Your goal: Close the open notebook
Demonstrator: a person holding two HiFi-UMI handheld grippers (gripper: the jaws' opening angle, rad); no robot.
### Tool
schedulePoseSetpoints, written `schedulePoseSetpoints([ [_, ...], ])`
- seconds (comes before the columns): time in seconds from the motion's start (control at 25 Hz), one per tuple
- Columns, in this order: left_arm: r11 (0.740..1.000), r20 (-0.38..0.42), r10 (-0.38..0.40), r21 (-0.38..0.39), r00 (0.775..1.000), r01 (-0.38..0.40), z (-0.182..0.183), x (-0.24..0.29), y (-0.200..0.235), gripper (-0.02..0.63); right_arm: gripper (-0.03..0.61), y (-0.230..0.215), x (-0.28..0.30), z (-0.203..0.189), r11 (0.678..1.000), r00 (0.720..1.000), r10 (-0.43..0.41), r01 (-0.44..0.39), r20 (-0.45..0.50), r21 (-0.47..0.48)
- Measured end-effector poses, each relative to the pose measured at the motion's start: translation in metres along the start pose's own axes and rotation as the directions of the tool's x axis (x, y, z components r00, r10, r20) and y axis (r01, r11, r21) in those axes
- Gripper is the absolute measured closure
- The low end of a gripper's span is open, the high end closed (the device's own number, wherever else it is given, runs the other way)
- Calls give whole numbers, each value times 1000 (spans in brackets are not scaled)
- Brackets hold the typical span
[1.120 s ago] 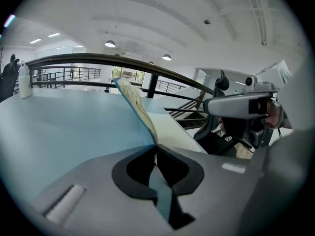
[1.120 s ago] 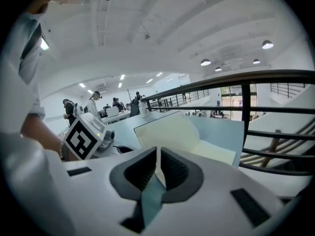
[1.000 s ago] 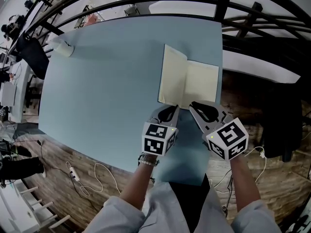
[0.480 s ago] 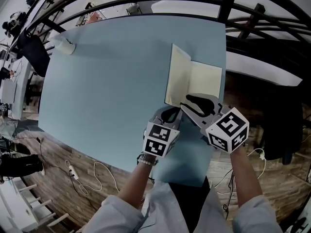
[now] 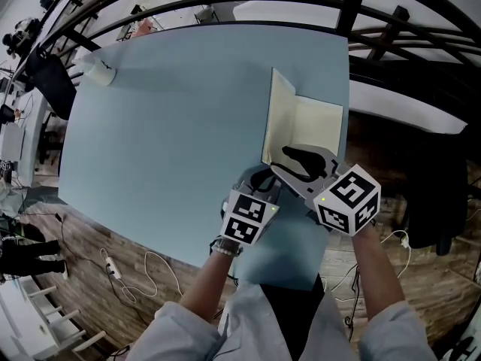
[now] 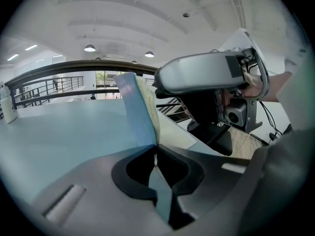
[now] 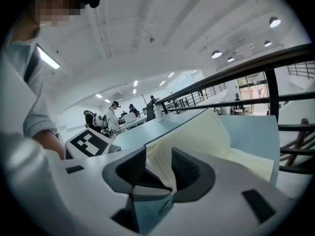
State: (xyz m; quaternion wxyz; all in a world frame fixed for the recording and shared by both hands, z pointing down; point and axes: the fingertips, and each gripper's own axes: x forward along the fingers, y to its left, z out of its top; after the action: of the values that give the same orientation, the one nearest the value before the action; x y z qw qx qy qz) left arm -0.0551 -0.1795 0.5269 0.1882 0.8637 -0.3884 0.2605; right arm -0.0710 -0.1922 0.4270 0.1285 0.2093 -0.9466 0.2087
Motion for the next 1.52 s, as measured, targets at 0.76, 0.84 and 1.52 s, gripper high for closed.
schedulePoseSetpoints([
  [0.76,985,-87,-40,164,995,54,-5,10,-15,594,416,-10,-21,-4,993,993,-110,108,37,46],
  [0.84,984,-94,-44,167,995,59,-5,12,-16,594,417,-13,-26,-5,990,990,-134,132,47,50],
  [1.52,996,-98,-86,24,991,89,-2,15,-25,592,514,-27,-61,-23,948,954,-295,285,53,139],
])
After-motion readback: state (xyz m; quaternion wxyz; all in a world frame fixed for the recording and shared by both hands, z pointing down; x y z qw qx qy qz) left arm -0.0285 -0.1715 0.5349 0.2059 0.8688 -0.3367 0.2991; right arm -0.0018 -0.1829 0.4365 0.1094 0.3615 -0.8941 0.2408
